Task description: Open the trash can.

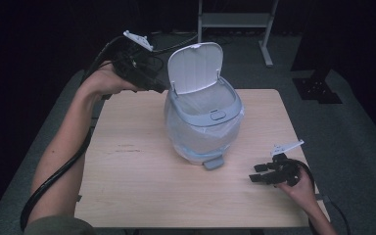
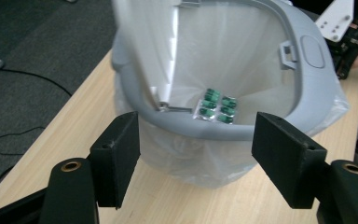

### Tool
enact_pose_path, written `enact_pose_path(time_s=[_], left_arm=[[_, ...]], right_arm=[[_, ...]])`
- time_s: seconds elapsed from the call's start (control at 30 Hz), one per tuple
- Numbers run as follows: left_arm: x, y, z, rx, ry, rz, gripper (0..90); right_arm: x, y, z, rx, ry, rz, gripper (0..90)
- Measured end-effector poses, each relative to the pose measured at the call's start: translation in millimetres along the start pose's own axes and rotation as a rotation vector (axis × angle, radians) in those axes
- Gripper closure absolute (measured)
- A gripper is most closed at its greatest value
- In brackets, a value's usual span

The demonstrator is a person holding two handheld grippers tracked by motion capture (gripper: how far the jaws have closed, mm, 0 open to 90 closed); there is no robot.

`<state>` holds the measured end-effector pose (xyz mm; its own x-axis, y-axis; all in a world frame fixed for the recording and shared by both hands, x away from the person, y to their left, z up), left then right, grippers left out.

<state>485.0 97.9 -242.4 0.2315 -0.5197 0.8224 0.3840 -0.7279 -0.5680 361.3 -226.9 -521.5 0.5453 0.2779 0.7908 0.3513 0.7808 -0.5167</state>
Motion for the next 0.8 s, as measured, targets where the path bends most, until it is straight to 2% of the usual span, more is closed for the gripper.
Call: enact_pose_path(time_s=[0.17,0.27,0.5,0.67,0.8], left_arm=[[-0.3,-0.1,9.0,0.017,-0.028,-0.012,40.4],[-0.1,1.1,15.2,0.032,-0.028,-0.01,45.5],[3.0,4.9,30.2,0.062,-0.04,-0.038,64.1],[4.4,8.3,41.6,0.087,-0.068,-0.057,74.9],[6.8,12.2,48.5,0.091,-0.095,-0.077,80.9]], right_arm=[[-0.2,-1.0,-0.8,-0.001,0.004,-0.002,40.8],[-0.4,-0.9,-1.0,-0.001,0.005,-0.001,40.8],[0.4,-2.5,-2.4,-0.003,0.009,-0.008,40.8],[0.5,-3.1,-3.4,-0.004,0.008,-0.011,40.9],[0.7,-3.4,-3.4,-0.004,0.008,-0.012,40.9]])
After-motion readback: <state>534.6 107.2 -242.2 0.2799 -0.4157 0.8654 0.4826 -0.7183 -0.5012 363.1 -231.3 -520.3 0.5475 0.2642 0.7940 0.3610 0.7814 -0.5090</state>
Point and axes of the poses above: each handheld gripper's, and its own axes: y roughly forward along the jaws, x roughly out of its top, z roughly to its left, the point moved 10 cm from there along y, roughly forward along the jaws, and after that the axes turned 12 degrees about -z, right-handed, at the moved point
